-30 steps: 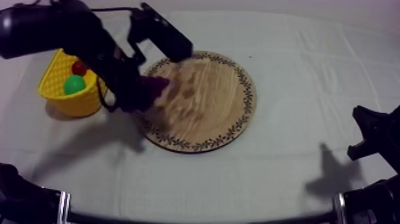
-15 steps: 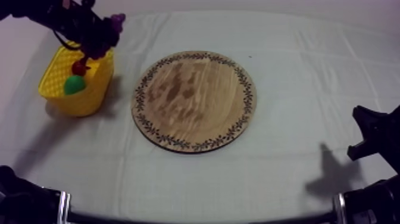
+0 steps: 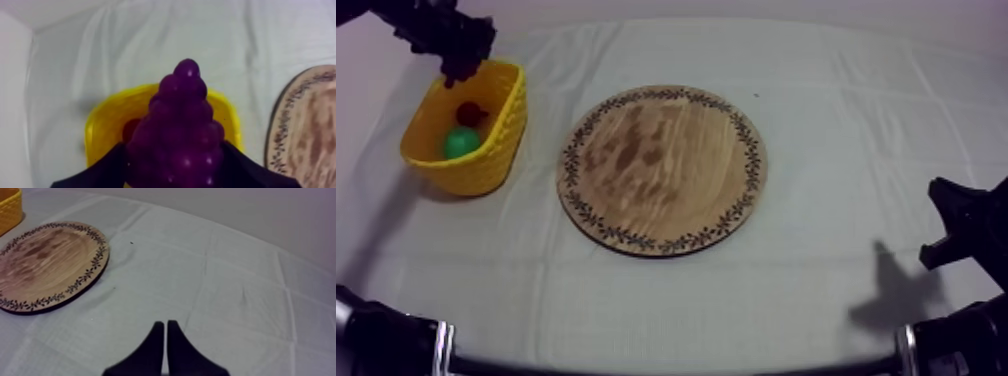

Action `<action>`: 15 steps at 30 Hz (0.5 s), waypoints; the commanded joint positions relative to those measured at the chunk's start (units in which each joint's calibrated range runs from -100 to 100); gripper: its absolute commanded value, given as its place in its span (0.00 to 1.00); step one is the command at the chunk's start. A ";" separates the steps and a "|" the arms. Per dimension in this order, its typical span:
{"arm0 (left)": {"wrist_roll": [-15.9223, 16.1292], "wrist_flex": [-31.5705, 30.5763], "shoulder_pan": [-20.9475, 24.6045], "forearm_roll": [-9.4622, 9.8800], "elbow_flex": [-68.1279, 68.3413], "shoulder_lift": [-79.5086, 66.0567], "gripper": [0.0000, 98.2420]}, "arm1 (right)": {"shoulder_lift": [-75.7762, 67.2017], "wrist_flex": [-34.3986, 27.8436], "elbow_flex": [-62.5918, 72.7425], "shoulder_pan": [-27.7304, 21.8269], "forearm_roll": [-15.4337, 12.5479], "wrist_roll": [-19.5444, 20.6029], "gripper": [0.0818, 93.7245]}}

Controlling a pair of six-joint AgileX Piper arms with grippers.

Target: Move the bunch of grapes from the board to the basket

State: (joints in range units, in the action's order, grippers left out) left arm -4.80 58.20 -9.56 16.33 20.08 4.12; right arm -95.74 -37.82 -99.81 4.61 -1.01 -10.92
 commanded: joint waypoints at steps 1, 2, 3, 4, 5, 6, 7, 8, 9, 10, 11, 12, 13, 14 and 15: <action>-0.21 -0.93 0.90 0.05 0.52 2.28 0.58 | -0.01 0.00 0.03 -0.02 0.01 0.00 0.00; -0.28 -1.34 1.23 0.07 0.77 3.22 0.58 | -0.01 0.00 0.03 -0.02 0.01 0.00 0.00; -0.33 -1.66 1.55 0.08 0.98 4.15 0.58 | -0.01 0.00 0.03 -0.02 0.01 0.00 0.00; -0.37 -1.88 1.83 0.06 1.12 5.07 0.58 | -0.01 0.00 0.03 -0.02 0.01 0.00 0.00; -0.32 -2.03 2.12 0.00 1.22 5.94 0.58 | -0.01 0.00 0.03 -0.02 0.01 0.00 0.00; -0.26 -2.14 2.34 -0.06 1.36 6.76 0.58 | -0.01 0.00 0.03 -0.02 0.01 -0.01 0.00; -0.18 -2.21 2.54 -0.10 1.53 7.54 0.58 | -0.01 0.00 0.03 -0.02 0.01 -0.02 0.00; -0.09 -2.29 2.73 -0.16 1.71 8.24 0.58 | -0.01 0.00 0.03 -0.02 0.01 -0.02 0.00; -0.02 -2.37 2.90 -0.20 1.87 8.89 0.58 | -0.01 0.00 0.03 -0.02 0.01 -0.01 0.00; 0.03 -2.42 3.04 -0.22 2.05 9.47 0.59 | -0.01 0.00 0.03 -0.02 0.01 -0.01 0.00; 0.09 -2.46 3.16 -0.24 2.21 9.95 0.59 | -0.01 0.00 0.03 -0.02 0.01 0.00 0.00; 0.13 -2.49 3.27 -0.26 2.32 10.37 0.59 | -0.01 0.00 0.03 -0.02 0.01 0.00 0.00; 0.16 -2.51 3.36 -0.27 2.40 10.74 0.59 | -0.01 0.00 0.03 -0.02 0.01 0.00 0.00; 0.23 -2.52 3.43 -0.29 2.45 11.02 0.59 | -0.01 0.00 0.03 -0.02 0.01 0.00 0.00; 0.32 -2.53 3.48 -0.33 2.49 11.22 0.59 | -0.01 0.00 0.03 -0.02 0.01 0.00 0.00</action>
State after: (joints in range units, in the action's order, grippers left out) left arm -4.56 55.60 -6.13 16.02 22.52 15.29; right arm -95.74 -37.82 -99.81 4.61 -1.01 -10.92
